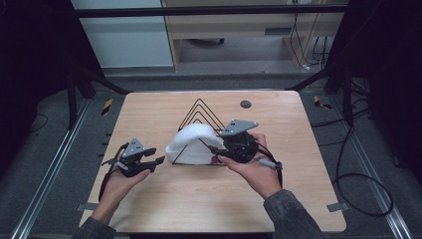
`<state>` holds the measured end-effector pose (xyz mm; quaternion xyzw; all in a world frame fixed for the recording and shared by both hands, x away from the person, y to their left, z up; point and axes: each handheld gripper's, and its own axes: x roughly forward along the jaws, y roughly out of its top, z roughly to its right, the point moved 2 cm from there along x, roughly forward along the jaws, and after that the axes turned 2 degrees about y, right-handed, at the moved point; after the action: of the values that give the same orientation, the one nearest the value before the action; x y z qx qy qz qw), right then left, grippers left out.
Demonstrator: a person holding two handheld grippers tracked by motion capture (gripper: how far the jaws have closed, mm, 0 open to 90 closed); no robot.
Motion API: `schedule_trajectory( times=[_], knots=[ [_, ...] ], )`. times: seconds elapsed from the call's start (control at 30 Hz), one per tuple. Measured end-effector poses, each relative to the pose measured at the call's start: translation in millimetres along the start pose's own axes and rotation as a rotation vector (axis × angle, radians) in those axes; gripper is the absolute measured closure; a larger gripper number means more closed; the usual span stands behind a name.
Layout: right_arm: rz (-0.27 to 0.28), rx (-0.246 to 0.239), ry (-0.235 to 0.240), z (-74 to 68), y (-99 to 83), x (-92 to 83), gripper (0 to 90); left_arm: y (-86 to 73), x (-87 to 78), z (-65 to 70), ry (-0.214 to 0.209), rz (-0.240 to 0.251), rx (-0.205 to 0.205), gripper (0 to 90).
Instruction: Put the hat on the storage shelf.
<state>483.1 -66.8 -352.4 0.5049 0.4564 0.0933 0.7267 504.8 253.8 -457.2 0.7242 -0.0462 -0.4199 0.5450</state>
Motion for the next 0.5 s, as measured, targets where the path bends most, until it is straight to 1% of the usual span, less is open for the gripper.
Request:
schedule_trajectory(
  times=[0.03, 0.07, 0.1, 0.13, 0.17, 0.23, 0.3, 0.37, 0.43, 0.5],
  knots=[
    [0.002, 0.007, -0.006, -0.2, -4.5, -3.8, 41.4, -1.1, -0.5, 0.1, 0.004, 0.001, -0.005, 34.8],
    [0.002, 0.007, -0.006, -0.2, -4.5, -3.8, 41.4, -2.4, -1.4, -0.2, 0.008, -0.004, -0.006, 34.8],
    [0.008, 0.015, -0.016, -0.3, -10.0, -8.4, 38.1, -4.0, -2.0, -0.8, 0.008, -0.005, -0.013, 24.6],
    [0.008, 0.015, -0.016, -0.3, -10.0, -8.4, 38.1, -5.5, -2.8, -1.7, 0.004, -0.011, -0.023, 24.6],
    [0.009, 0.018, -0.021, 0.0, -13.1, -10.9, 36.0, -7.4, -3.6, -2.8, -0.002, -0.014, -0.041, 19.5],
    [0.008, 0.024, -0.039, 1.2, -20.1, -16.6, 33.3, -9.5, -5.0, -4.0, -0.001, -0.018, -0.062, 11.2],
    [0.008, 0.022, -0.057, 3.5, -25.8, -22.2, 30.0, -12.3, -6.2, -6.5, 0.015, -0.022, -0.082, 7.2],
    [0.018, 0.026, -0.077, 7.0, -31.4, -29.5, 24.9, -14.2, -6.9, -9.0, 0.03, -0.026, -0.089, 6.9],
    [0.022, 0.037, -0.086, 9.6, -35.7, -34.6, 18.2, -16.8, -8.1, -11.2, 0.033, -0.027, -0.101, 6.5],
    [0.02, 0.043, -0.102, 11.4, -42.0, -40.1, 14.3, -19.9, -8.8, -12.5, 0.032, -0.03, -0.105, 6.5]
  ],
)
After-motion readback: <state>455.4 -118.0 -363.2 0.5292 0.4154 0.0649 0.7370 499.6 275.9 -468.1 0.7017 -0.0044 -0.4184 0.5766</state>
